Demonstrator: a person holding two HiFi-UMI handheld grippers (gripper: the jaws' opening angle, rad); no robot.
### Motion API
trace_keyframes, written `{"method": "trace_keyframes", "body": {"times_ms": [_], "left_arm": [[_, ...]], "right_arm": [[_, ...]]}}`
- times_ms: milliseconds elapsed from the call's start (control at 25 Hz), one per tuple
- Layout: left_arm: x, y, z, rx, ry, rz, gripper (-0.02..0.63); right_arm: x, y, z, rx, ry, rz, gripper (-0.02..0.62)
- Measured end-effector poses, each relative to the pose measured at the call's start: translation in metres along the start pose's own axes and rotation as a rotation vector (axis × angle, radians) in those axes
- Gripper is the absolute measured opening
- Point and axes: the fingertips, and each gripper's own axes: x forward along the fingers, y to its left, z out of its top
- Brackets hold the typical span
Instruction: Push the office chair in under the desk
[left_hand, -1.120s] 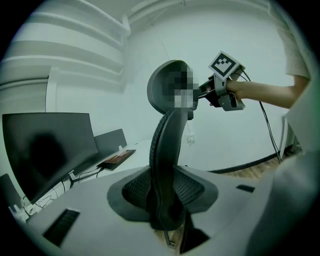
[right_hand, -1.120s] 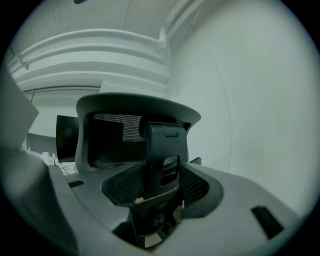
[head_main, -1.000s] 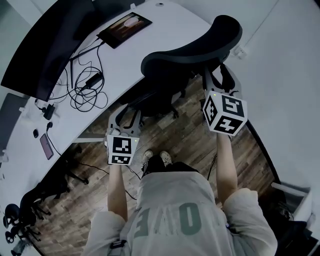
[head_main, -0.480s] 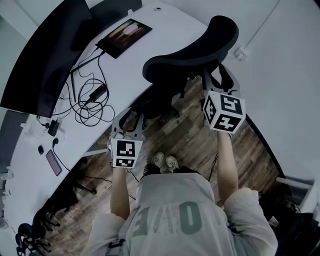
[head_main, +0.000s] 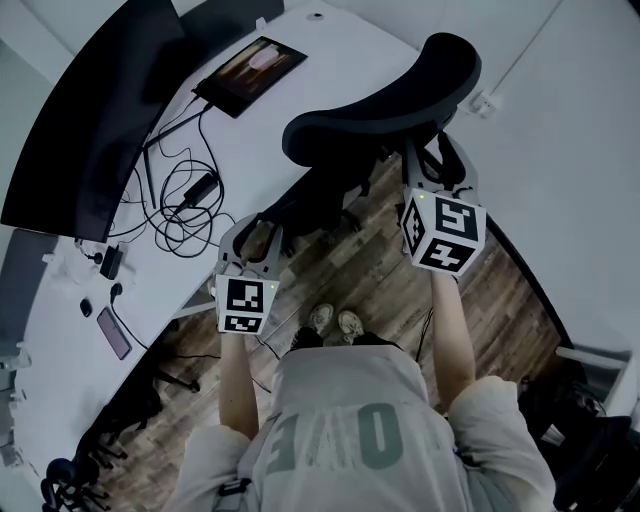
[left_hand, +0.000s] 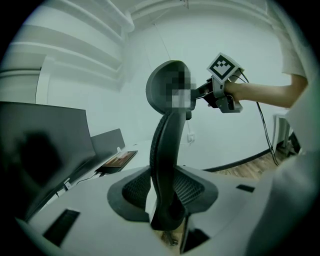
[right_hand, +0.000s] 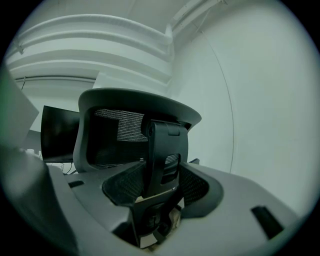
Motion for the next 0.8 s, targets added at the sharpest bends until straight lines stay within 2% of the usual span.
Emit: {"method": "trace_keyframes", "body": {"times_ms": [200, 400, 600, 640, 720, 760, 800], "left_arm": [[0.001, -0.001, 0.002, -0.009, -0.016, 0.006, 0.147], [-0.003, -0.002, 0.005, -0.023, -0.026, 0.021, 0.149], [-0.035, 0.011, 0.047, -0.117, -0.188, 0.086, 0.149], [-0.042, 0.015, 0.058, -0.135, -0.213, 0.098, 0.149], [-0.057, 0.023, 0.084, -0.147, -0.254, 0.137, 0.143], [-0.064, 0.028, 0.097, -0.143, -0.272, 0.171, 0.11], [-0.07, 0.031, 0.109, -0.138, -0.287, 0.205, 0.039]], "right_arm": [[0.001, -0.002, 0.001, 0.012, -0.004, -0.015, 0.212], [-0.009, -0.006, 0.008, 0.038, -0.025, 0.008, 0.212], [-0.049, -0.007, 0.044, 0.035, -0.128, 0.023, 0.21], [-0.059, -0.004, 0.055, 0.032, -0.16, 0.04, 0.2], [-0.079, 0.011, 0.081, 0.012, -0.234, 0.105, 0.132], [-0.089, 0.024, 0.093, -0.009, -0.272, 0.153, 0.09], [-0.097, 0.039, 0.103, -0.034, -0.305, 0.208, 0.067]]}}
